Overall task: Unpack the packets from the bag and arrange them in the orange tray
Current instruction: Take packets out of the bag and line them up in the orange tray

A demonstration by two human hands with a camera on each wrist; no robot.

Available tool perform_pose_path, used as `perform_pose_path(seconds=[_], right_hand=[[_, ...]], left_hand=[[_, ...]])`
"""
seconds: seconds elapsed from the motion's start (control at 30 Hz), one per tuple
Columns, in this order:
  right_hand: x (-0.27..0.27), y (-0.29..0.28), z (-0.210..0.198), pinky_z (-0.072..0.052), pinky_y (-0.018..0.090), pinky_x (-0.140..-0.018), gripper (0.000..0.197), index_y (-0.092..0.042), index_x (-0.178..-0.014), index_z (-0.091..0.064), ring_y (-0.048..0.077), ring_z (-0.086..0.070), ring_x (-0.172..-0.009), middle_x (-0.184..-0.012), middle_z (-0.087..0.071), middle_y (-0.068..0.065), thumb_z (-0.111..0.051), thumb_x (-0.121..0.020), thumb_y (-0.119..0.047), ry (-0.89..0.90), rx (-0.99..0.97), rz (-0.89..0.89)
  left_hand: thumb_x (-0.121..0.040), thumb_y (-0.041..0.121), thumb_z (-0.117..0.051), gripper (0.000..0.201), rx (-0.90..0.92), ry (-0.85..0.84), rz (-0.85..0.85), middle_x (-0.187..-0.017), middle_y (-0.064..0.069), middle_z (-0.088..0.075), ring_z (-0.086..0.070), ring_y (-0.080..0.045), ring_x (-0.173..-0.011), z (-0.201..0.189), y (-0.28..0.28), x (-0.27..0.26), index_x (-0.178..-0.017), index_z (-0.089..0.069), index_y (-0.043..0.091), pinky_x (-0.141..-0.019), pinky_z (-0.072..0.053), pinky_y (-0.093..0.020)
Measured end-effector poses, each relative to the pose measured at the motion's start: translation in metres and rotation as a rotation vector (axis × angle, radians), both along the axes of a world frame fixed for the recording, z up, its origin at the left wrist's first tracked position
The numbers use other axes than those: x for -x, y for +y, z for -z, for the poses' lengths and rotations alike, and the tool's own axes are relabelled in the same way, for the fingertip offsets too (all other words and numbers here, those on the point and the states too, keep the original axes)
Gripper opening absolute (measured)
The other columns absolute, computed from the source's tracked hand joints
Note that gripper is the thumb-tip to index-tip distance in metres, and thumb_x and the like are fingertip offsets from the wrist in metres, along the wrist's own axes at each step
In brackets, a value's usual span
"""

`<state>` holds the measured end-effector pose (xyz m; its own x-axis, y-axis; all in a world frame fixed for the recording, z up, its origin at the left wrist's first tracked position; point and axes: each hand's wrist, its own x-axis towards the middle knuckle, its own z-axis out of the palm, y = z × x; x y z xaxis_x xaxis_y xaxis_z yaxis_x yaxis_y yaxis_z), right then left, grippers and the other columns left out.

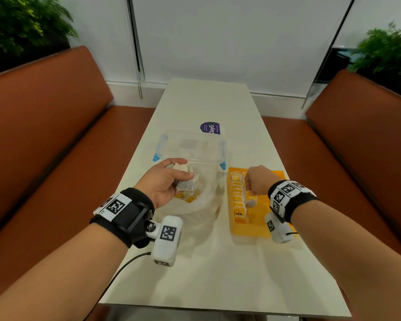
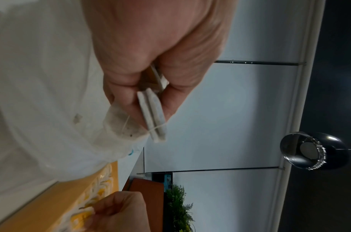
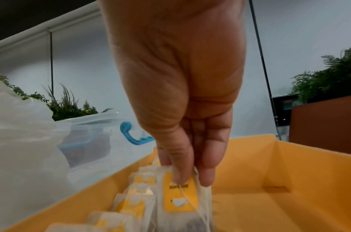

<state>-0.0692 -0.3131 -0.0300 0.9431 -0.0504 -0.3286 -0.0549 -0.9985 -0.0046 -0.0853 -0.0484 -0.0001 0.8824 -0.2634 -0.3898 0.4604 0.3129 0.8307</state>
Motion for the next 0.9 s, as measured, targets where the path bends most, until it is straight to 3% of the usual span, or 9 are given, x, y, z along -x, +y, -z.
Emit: perform_pose_path(seconds=[0.27,0.43,0.5,0.6,0.77,0.9], right_hand=[[-0.001,-0.004,0.007,-0.057,0.032,-0.074,0.017,-0.003,-0.095,-0.07,0.027,-0.067,-0.089,-0.096,-0.071,0.012,-0.06,-0.081,0.0,-0.017,0.051,0.006],[-0.002,0.003,-0.004,-0.055,0.032,-0.072,0.012,-0.009,-0.091,-0.067,0.026,-0.065,-0.084,-0.092,-0.069,0.009,-0.067,-0.078,-0.009,-0.141,0.028,0.005],[-0.001,0.013,-0.016,-0.052,0.029,-0.072,0.013,-0.012,-0.089,-0.067,0.022,-0.064,-0.083,-0.089,-0.068,0.005,-0.068,-0.076,-0.014,-0.226,-0.127,-0.034],[0.007,0.041,-0.039,-0.044,0.015,-0.066,0.024,-0.013,-0.095,-0.068,0.01,-0.057,-0.072,-0.084,-0.062,-0.003,-0.076,-0.072,-0.011,-0.264,-0.484,-0.175],[0.017,0.081,-0.053,-0.05,0.025,-0.068,0.036,-0.014,-0.102,-0.068,0.015,-0.056,-0.066,-0.092,-0.058,0.006,-0.08,-0.07,-0.003,-0.312,-0.765,-0.37],[0.013,0.09,-0.053,-0.051,0.024,-0.069,0.025,-0.006,-0.095,-0.073,0.016,-0.06,-0.069,-0.088,-0.065,0.009,-0.077,-0.071,0.001,-0.369,-0.858,-0.358]], left_hand=[[-0.077,-0.017,-0.063,0.037,-0.007,0.014,-0.013,-0.103,-0.021,-0.063,-0.062,-0.036,-0.098,0.002,0.001,-0.001,-0.1,-0.062,0.011,-0.057,-0.059,-0.032],[-0.08,-0.015,-0.063,0.033,-0.007,0.026,-0.027,-0.107,-0.021,-0.063,-0.064,-0.035,-0.098,0.002,-0.002,-0.002,-0.101,-0.061,0.011,-0.056,-0.059,-0.034],[-0.081,-0.015,-0.062,0.032,-0.009,0.027,-0.034,-0.114,-0.024,-0.062,-0.063,-0.039,-0.105,0.002,-0.004,-0.002,-0.101,-0.06,0.01,-0.059,-0.06,-0.036],[-0.082,-0.014,-0.061,0.031,-0.001,0.027,-0.046,-0.12,-0.026,-0.061,-0.06,-0.042,-0.113,0.0,-0.007,-0.001,-0.101,-0.059,0.01,-0.066,-0.059,-0.04],[-0.085,-0.008,-0.062,0.033,0.022,0.004,-0.025,-0.105,-0.019,-0.064,-0.064,-0.03,-0.093,-0.003,-0.008,0.0,-0.114,-0.056,0.008,-0.069,-0.058,-0.039],[-0.088,-0.005,-0.059,0.032,0.067,0.009,-0.009,-0.105,-0.019,-0.064,-0.064,-0.03,-0.09,-0.003,-0.007,0.003,-0.118,-0.054,0.006,-0.062,-0.061,-0.036]])
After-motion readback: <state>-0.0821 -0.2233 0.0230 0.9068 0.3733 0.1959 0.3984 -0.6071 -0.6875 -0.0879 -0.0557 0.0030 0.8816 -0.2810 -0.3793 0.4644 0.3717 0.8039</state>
